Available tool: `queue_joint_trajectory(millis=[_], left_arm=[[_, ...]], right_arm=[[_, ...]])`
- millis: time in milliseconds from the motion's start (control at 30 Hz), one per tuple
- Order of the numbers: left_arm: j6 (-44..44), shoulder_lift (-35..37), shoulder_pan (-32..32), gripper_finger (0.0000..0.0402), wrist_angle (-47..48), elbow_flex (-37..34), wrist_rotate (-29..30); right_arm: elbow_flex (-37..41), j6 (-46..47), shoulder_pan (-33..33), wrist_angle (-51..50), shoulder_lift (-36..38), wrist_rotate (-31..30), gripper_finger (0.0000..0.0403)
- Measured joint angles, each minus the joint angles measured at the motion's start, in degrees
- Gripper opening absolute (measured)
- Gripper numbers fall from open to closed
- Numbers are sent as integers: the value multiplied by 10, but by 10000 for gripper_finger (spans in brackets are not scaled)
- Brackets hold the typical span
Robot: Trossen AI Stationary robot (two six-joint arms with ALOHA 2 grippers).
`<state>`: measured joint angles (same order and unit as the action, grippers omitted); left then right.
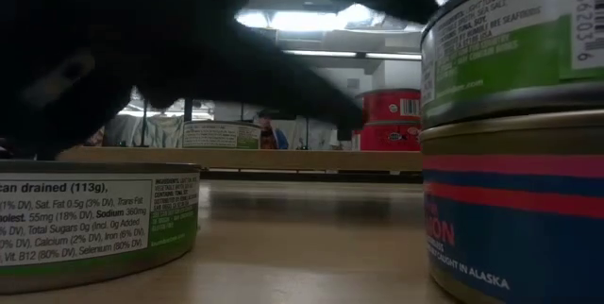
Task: Stack canned seafood by type on shelf
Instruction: Stack the green white tuna on top of the green white tuna can on the shelf
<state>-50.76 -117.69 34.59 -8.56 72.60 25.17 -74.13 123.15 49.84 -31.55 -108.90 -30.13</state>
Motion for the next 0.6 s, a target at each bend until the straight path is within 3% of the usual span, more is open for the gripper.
queue_joint_trajectory(millis=[600], left_arm=[[1,0,-8,263,-15,0,-37]], right_arm=[[0,13,0,0,0,2,2]])
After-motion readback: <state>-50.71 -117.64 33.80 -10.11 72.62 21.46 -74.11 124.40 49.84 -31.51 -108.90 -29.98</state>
